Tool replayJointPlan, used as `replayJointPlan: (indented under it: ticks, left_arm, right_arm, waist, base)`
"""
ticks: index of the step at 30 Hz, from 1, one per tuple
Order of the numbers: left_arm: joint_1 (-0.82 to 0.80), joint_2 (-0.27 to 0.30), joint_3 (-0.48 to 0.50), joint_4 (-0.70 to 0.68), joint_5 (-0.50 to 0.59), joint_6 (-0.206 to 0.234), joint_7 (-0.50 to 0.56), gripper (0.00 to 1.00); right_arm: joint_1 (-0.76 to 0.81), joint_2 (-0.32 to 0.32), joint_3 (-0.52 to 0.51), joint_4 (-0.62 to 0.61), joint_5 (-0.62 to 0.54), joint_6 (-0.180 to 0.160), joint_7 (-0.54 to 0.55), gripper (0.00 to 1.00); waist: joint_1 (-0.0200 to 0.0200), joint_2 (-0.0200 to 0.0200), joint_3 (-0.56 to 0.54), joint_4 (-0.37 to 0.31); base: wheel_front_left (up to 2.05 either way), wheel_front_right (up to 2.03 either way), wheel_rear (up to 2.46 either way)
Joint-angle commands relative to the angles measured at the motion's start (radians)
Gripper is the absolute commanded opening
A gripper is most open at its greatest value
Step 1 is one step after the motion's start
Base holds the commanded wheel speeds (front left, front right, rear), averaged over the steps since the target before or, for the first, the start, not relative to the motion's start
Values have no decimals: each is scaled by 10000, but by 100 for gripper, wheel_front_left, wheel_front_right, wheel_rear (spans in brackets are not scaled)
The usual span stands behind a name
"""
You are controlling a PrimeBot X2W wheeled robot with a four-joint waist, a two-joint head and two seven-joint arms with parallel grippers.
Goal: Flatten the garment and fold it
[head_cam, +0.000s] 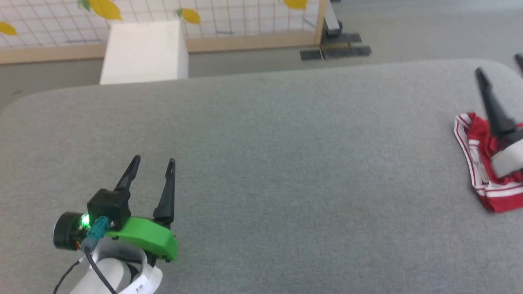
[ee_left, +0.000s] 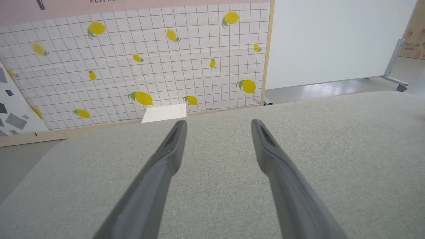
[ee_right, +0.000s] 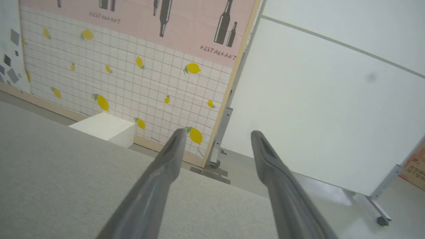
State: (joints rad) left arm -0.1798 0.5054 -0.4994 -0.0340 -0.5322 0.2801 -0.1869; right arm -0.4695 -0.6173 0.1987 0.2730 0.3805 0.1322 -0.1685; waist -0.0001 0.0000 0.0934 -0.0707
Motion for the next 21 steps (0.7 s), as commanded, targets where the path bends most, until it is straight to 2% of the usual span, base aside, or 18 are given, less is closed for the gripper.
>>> replayJointPlan:
  ticks: [1,7,11,16,21]
  left_arm:
    - [206,103,4,-19,38,106,49,100]
    - [620,166,-130,108,131,360,145,100]
    - [843,117,-155,247,128,495,63,100]
    - [1020,22,-266,423,123,532,-24,100]
    - [1144,-103,-443,721,150,584,-36,100]
  right_arm:
    - [366,347,-135,-231,69,-15,-56,100]
    - [1927,1962,-1100,-1075,-164,-15,-36,100]
    - [2960,2958,-1774,-1517,-737,-15,-64,100]
    - [4050,3808,-2265,-2057,-1754,-15,3,100]
    - [4985,4259,-2353,-2538,-2630,-15,151,100]
  waist:
    - [1,0,-586,468]
    - [1,0,-904,760]
    - [1,0,-1018,923]
    - [1,0,-1077,1130]
    - [1,0,-1126,1268]
  base:
    - [0,0,0]
    - [0,0,0]
    - [0,0,0]
    - [0,0,0]
    - [0,0,0]
